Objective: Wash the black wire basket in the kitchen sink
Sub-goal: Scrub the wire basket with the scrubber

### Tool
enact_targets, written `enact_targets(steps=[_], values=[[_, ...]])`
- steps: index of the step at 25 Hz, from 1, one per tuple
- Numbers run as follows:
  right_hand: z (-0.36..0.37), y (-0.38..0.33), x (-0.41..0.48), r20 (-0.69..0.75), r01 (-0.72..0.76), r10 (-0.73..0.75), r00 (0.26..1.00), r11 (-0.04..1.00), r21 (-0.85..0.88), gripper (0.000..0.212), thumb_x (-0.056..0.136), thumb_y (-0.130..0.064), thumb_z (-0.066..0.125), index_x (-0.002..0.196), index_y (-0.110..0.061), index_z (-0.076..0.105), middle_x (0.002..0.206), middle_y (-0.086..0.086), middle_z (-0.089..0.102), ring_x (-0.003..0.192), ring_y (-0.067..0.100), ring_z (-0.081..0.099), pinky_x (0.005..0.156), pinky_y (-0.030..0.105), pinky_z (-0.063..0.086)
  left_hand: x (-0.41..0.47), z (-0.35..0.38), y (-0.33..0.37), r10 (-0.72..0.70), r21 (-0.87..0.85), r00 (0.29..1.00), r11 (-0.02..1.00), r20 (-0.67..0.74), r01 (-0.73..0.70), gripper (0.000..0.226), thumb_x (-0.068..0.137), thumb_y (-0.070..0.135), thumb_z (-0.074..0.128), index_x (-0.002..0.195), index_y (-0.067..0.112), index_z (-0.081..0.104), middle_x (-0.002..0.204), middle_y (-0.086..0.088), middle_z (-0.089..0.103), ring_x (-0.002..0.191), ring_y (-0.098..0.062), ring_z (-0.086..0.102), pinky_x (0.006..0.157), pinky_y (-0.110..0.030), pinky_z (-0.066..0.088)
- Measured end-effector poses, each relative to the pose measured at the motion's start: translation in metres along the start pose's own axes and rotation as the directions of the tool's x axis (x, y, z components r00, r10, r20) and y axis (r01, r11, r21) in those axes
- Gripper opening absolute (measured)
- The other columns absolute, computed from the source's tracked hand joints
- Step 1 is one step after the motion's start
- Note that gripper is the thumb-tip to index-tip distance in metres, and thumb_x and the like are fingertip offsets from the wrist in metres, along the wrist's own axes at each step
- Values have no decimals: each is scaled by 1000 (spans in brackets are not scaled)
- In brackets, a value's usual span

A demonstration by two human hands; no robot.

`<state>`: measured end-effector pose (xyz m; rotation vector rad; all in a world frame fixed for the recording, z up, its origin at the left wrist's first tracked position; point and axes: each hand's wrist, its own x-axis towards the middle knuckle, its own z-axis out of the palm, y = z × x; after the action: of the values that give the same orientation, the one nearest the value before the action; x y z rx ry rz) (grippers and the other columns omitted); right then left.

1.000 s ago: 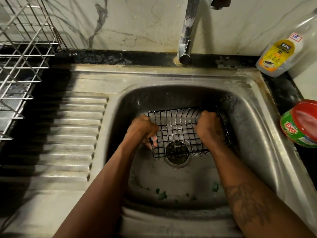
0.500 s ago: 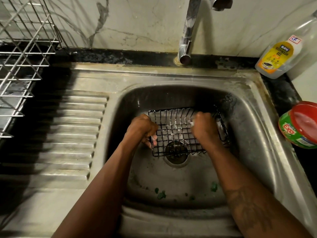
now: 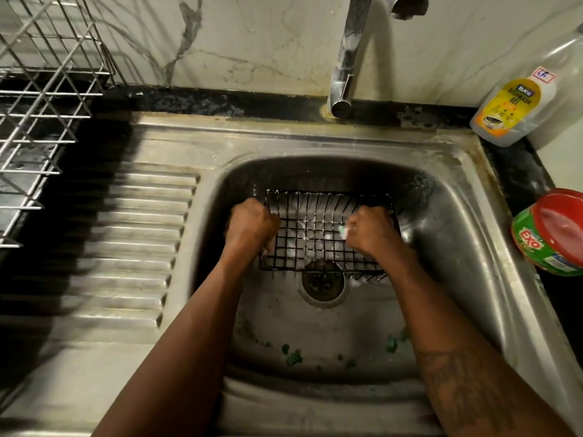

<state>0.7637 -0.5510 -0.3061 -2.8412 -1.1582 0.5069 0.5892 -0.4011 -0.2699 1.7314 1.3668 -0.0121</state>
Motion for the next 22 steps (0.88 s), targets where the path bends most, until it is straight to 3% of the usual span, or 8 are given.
enact_targets(steps=[2,4,7,11,13,16,19,22], values=[[1,-9,-1,22,149,-153,988,982,112,13,92,-10,67,99,-15,76,97,-1,70,72,9,59,67,23,53,5,1,-8,100,96,989,991,-110,-90,28,95,20,51,81,1,66,83,-13,74,70,-26,70,61,-36,56],[3,-14,-3,-42,218,-214,976,960,176,27,90,0,67,111,-15,76,104,-2,67,73,9,60,67,23,54,4,3,-11,110,36,978,994,-180,-106,28,95,25,48,85,7,66,93,-12,71,81,-27,65,62,-33,44],[13,-13,3,-37,304,-302,953,950,67,29,85,1,67,109,-13,77,107,8,73,90,18,68,82,33,59,3,0,-2,80,-20,982,996,-169,-84,30,93,21,51,72,5,65,72,-12,68,65,-25,66,54,-27,49],[19,-1,7,0,345,-348,937,928,139,11,84,-16,74,95,-17,78,99,5,72,88,16,66,83,29,54,4,9,-1,-36,-327,993,945,-117,-4,35,96,30,49,71,7,59,73,-12,60,76,-29,60,70,-41,53],[16,6,2,2,382,-389,921,906,180,8,82,-16,81,90,-17,79,94,0,73,79,4,63,77,23,54,3,14,1,-188,-488,975,866,-116,109,29,93,33,55,78,9,63,70,-4,53,72,-24,55,65,-36,47],[11,-1,-22,197,431,-466,862,881,197,10,84,-13,79,90,-21,78,82,-18,67,71,-12,58,72,7,43,3,16,7,-303,-669,952,714,-30,206,17,88,24,59,74,17,63,66,1,51,54,-12,42,50,-25,31],[13,-12,-32,348,515,-535,770,843,158,13,87,-11,75,94,-22,77,79,-23,56,75,-8,58,68,10,43,5,14,7,-302,-699,953,683,-7,211,16,88,17,55,75,19,64,67,1,54,51,-11,40,46,-23,27],[14,-6,-18,186,451,-471,862,881,143,9,93,-11,67,92,-19,71,83,-9,60,77,5,63,68,19,52,4,14,8,-303,-721,953,660,1,211,19,90,17,54,74,19,63,66,1,55,51,-11,39,48,-25,27]])
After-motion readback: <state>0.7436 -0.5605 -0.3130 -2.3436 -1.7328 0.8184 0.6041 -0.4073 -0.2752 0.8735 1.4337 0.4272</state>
